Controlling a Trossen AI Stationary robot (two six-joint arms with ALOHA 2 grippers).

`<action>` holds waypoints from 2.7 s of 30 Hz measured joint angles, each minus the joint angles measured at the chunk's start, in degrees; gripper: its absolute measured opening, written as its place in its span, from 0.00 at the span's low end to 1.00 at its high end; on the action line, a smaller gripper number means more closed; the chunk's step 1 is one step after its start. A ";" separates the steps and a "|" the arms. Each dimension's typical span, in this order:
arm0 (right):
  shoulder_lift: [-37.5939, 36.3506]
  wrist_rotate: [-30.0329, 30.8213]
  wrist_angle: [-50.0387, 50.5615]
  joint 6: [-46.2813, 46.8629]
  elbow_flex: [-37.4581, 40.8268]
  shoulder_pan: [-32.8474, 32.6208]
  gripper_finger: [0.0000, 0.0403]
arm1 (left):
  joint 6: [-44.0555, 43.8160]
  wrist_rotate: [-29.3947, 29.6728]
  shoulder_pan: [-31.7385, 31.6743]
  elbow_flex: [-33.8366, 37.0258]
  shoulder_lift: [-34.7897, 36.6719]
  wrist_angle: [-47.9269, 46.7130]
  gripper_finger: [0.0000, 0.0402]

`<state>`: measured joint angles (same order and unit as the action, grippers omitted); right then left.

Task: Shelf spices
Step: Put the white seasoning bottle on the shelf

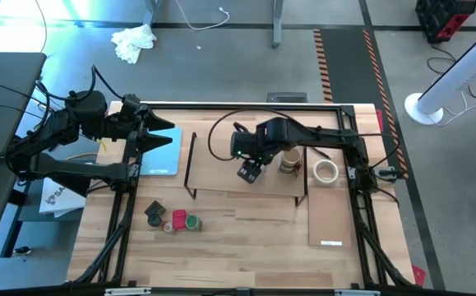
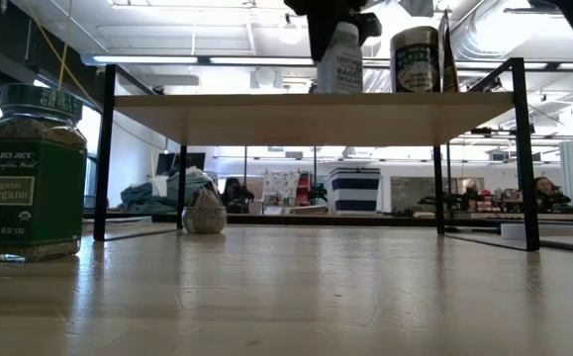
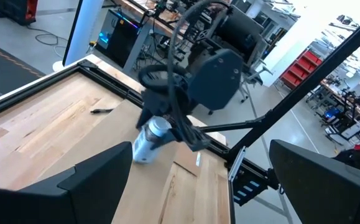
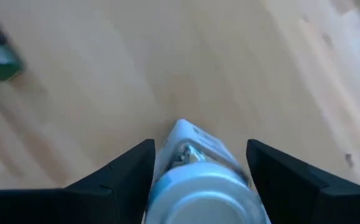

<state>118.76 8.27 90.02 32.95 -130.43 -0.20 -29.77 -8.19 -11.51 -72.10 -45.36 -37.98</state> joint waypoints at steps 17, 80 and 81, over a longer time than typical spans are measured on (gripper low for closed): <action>-2.91 -0.71 -5.15 1.55 -0.02 4.82 0.61 | 1.11 0.11 0.00 0.00 -0.40 0.04 0.94; -4.72 -18.60 -8.88 3.06 3.32 10.32 0.00 | 3.72 -0.02 0.00 0.02 -5.30 -2.96 0.94; -4.72 -17.74 -8.95 3.05 3.32 9.78 0.00 | 3.71 -0.02 0.00 0.02 -5.38 -2.95 0.94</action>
<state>114.04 -9.47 81.07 36.00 -127.11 9.58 -26.06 -8.21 -11.51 -72.07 -50.74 -40.93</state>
